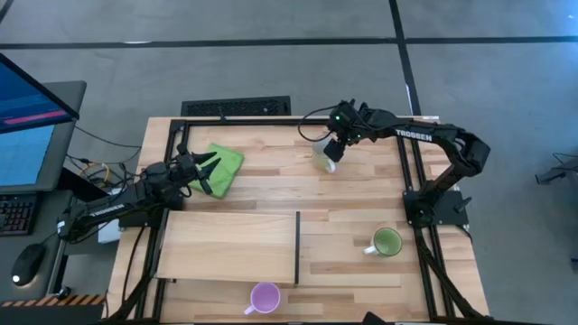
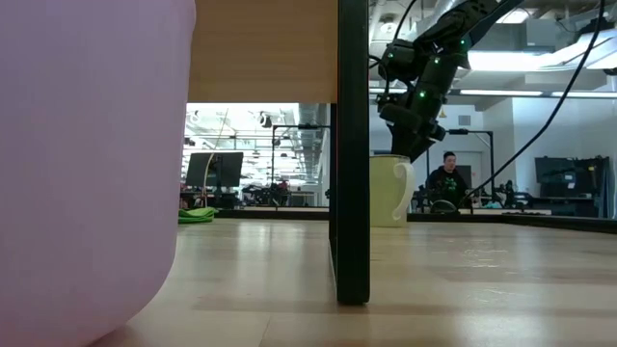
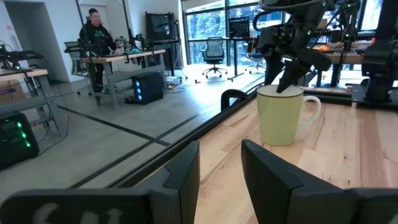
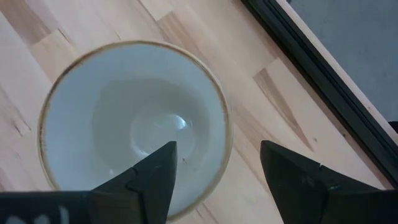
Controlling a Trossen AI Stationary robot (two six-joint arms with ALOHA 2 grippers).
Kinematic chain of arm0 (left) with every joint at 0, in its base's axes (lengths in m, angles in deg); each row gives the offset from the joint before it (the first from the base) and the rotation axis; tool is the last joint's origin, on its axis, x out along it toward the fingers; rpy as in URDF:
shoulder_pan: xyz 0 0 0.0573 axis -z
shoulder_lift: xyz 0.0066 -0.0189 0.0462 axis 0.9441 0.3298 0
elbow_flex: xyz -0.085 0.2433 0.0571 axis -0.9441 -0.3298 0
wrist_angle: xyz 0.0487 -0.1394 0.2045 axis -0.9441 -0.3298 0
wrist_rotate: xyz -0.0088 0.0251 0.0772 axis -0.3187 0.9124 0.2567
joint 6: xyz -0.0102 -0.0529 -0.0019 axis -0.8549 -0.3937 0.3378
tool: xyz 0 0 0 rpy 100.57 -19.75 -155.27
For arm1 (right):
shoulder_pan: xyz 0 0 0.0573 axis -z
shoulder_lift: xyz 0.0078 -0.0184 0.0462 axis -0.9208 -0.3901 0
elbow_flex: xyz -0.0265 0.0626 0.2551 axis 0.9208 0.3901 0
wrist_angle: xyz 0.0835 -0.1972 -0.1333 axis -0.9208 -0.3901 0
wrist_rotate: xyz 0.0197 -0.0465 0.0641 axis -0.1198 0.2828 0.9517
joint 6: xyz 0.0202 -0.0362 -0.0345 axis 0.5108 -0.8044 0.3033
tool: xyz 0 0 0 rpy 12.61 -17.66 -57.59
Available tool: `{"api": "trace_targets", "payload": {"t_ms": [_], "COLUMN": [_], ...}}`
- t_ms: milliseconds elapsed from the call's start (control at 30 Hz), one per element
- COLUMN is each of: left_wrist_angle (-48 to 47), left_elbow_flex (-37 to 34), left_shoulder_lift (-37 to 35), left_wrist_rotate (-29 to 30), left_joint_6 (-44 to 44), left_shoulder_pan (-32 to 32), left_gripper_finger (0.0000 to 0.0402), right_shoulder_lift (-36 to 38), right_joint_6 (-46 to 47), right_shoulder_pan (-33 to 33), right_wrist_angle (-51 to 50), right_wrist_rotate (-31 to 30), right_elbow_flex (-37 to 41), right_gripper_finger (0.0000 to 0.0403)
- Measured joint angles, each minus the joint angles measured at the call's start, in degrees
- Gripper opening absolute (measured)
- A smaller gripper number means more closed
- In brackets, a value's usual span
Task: Stack small to large cups/mugs on shelf
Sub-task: Put the light green mug on the shelf
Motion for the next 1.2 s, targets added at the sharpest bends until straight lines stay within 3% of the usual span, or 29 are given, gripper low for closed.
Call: {"api": "trace_targets", "payload": {"t_ms": [1200], "left_wrist_angle": [0.0], "left_elbow_flex": [-0.01], "left_shoulder_lift": [0.0], "left_wrist_rotate": [0.0], "left_joint_6": [0.02], "left_shoulder_pan": [0.0], "left_gripper_finger": [0.011], "right_shoulder_lift": [-0.01], "right_joint_6": [3.0], "right_shoulder_pan": [-0.02], "right_wrist_angle": [0.92], "right_wrist_rotate": [0.2], "right_elbow_flex": [0.0], "right_gripper_finger": [0.0255]}}
